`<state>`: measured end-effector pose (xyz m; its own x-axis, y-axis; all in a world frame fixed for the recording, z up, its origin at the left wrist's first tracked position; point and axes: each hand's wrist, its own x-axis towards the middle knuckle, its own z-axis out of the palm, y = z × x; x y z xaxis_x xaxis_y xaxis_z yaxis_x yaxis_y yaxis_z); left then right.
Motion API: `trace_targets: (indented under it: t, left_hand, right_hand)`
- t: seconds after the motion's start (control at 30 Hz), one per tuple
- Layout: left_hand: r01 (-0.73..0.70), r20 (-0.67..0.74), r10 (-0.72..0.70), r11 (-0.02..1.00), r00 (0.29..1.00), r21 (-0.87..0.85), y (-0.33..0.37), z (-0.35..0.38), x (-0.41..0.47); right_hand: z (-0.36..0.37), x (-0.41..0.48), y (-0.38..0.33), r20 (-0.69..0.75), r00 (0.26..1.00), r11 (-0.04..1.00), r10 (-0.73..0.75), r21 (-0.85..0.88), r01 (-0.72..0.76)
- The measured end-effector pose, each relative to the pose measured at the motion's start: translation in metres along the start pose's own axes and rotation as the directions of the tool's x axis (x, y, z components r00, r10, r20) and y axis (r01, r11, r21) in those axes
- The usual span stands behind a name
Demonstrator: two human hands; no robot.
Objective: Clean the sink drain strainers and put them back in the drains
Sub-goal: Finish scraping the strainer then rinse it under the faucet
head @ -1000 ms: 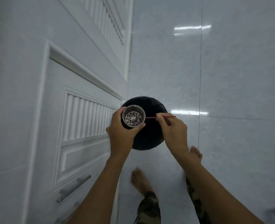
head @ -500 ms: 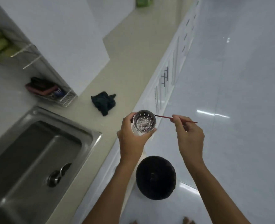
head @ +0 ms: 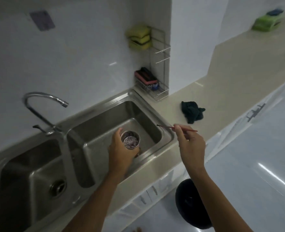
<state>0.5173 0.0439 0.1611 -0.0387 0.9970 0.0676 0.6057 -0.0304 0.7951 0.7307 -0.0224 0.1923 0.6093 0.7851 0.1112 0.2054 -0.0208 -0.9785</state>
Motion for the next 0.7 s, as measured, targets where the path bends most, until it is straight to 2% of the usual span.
trace_targets:
  t: [0.13, 0.27, 0.47, 0.7]
  left_hand:
    - [0.089, 0.038, -0.096, 0.983, 0.995, 0.160, -0.064, -0.031, 0.031]
    - [0.127, 0.123, -0.161, 0.960, 0.979, 0.250, -0.123, -0.026, 0.061]
    - [0.130, 0.319, -0.308, 0.869, 0.896, 0.477, -0.209, 0.005, 0.091]
    - [0.156, 0.402, -0.405, 0.837, 0.821, 0.525, -0.261, 0.027, 0.102]
  right_hand:
    - [0.067, -0.013, 0.003, 0.126, 0.992, 0.997, -0.017, -0.068, 0.026]
    - [0.123, -0.020, 0.024, 0.218, 0.975, 0.991, 0.038, -0.133, -0.009]
    - [0.186, -0.013, 0.067, 0.237, 0.962, 0.968, 0.137, -0.240, -0.079]
    - [0.224, -0.005, 0.099, 0.257, 0.948, 0.930, 0.189, -0.356, -0.089]
